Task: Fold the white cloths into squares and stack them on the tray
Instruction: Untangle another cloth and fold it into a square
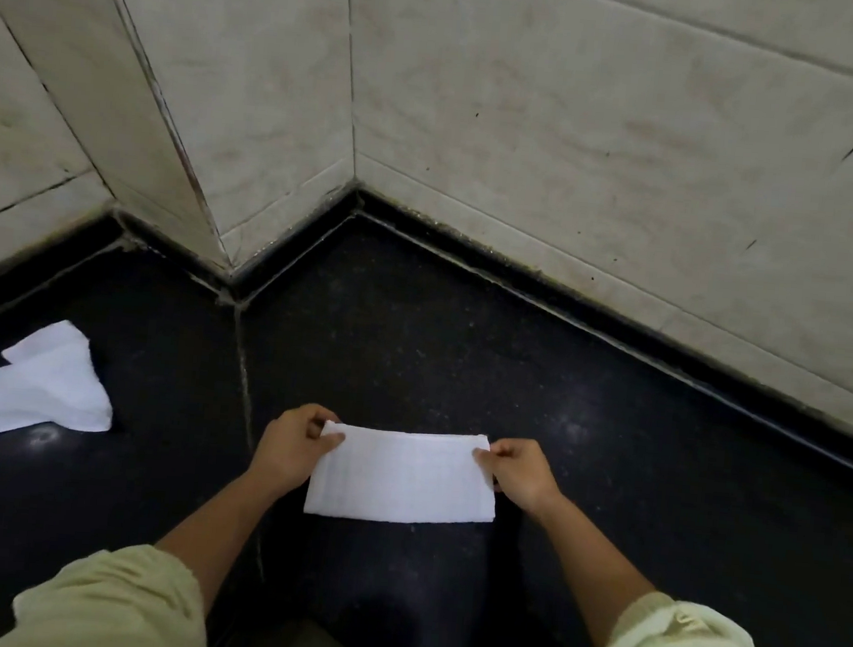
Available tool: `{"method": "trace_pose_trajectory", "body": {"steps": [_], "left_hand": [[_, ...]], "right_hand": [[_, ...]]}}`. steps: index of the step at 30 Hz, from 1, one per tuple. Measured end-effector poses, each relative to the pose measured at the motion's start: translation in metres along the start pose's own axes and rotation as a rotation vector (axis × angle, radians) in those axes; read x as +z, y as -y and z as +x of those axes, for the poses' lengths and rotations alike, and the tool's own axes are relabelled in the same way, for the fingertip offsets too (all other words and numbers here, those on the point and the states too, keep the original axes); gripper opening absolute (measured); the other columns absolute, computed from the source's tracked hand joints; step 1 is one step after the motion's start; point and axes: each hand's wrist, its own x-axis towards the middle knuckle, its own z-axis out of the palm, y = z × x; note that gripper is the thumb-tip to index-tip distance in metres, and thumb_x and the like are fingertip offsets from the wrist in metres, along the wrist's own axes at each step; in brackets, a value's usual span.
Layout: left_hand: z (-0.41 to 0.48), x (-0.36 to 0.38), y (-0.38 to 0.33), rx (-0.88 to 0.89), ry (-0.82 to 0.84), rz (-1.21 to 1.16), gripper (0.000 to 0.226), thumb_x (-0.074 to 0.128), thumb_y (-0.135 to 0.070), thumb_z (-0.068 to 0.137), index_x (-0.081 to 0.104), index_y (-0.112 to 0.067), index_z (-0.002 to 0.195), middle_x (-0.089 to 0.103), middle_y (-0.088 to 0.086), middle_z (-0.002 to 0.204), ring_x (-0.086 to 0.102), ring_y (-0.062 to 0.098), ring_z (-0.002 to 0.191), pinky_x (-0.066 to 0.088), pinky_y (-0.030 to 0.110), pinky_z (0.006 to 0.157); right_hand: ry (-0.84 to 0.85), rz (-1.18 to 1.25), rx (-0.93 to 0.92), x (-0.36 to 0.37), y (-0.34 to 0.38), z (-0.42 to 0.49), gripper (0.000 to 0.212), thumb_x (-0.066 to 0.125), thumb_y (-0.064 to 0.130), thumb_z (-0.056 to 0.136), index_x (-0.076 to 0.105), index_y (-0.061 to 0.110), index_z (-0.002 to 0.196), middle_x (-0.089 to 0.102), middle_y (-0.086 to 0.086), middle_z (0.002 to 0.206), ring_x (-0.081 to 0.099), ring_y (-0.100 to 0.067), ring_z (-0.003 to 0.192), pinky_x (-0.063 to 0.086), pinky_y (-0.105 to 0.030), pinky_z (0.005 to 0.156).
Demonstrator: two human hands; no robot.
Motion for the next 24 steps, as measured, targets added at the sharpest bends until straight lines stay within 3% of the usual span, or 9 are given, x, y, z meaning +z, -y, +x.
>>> {"method": "trace_pose_trajectory", "body": {"steps": [4, 7, 10, 13, 16, 19, 24], "left_hand": [[0.007, 0.004, 0.002, -0.003, -0.002, 0.035, 0.033, 0.065, -0.022, 0.089, 0.056, -0.022, 0.120, 0.056, -0.008, 0.087, 0.055, 0.011, 0.088, 0.044, 0.028, 0.079], [0.010, 0.006, 0.005, -0.019, -0.009, 0.029, 0.045, 0.065, -0.022, 0.089, 0.048, -0.020, 0.131, 0.057, -0.007, 0.083, 0.054, 0.011, 0.085, 0.044, 0.030, 0.081], [0.014, 0.008, 0.006, -0.011, -0.032, 0.011, 0.055, 0.065, -0.022, 0.090, 0.040, -0.018, 0.139, 0.060, -0.004, 0.079, 0.053, 0.006, 0.075, 0.041, 0.026, 0.074], [0.016, 0.010, 0.008, 0.003, -0.042, 0.054, 0.060, 0.063, -0.021, 0.091, 0.034, -0.017, 0.143, 0.064, 0.002, 0.079, 0.056, 0.008, 0.072, 0.042, 0.024, 0.063], [0.016, 0.013, 0.013, 0.019, -0.080, 0.115, 0.065, 0.062, -0.021, 0.091, 0.029, -0.017, 0.146, 0.063, 0.005, 0.097, 0.058, 0.017, 0.087, 0.046, 0.030, 0.076], [0.009, 0.015, 0.014, 0.095, -0.140, 0.206, 0.066, 0.059, -0.026, 0.093, 0.024, -0.019, 0.149, 0.047, 0.008, 0.127, 0.051, 0.022, 0.112, 0.048, 0.038, 0.089], [-0.021, 0.034, 0.021, 0.285, -0.213, 0.338, 0.060, 0.061, -0.040, 0.090, 0.041, -0.014, 0.139, 0.045, 0.007, 0.126, 0.044, 0.022, 0.113, 0.046, 0.033, 0.089]], "right_hand": [[-0.020, -0.011, 0.009, 0.002, -0.001, 0.002, 0.026, 0.065, 0.023, 0.088, 0.063, 0.005, 0.069, 0.062, -0.007, 0.073, 0.059, -0.018, 0.071, 0.056, -0.044, 0.079], [-0.063, -0.031, 0.016, 0.005, -0.001, 0.002, 0.025, 0.065, 0.022, 0.089, 0.066, 0.003, 0.073, 0.063, -0.006, 0.073, 0.058, -0.016, 0.070, 0.053, -0.036, 0.072], [-0.111, -0.066, 0.007, 0.009, 0.000, 0.002, 0.024, 0.064, 0.023, 0.089, 0.063, 0.009, 0.070, 0.063, -0.003, 0.072, 0.058, -0.014, 0.069, 0.046, -0.025, 0.065], [-0.160, -0.104, 0.007, 0.015, 0.003, 0.001, 0.020, 0.065, 0.023, 0.089, 0.062, 0.011, 0.074, 0.064, -0.002, 0.074, 0.060, -0.015, 0.072, 0.046, -0.024, 0.064], [-0.216, -0.183, -0.007, 0.022, 0.003, -0.002, 0.016, 0.063, 0.026, 0.090, 0.059, 0.011, 0.085, 0.065, -0.004, 0.085, 0.062, -0.020, 0.081, 0.051, -0.032, 0.073], [-0.299, -0.246, -0.085, 0.023, 0.003, -0.012, 0.015, 0.060, 0.027, 0.092, 0.051, 0.015, 0.095, 0.054, 0.001, 0.097, 0.058, -0.018, 0.084, 0.049, -0.033, 0.071], [-0.304, -0.386, -0.323, 0.023, -0.008, -0.033, 0.011, 0.057, 0.026, 0.095, 0.054, 0.017, 0.100, 0.046, 0.007, 0.101, 0.052, -0.011, 0.089, 0.048, -0.028, 0.072]]}}
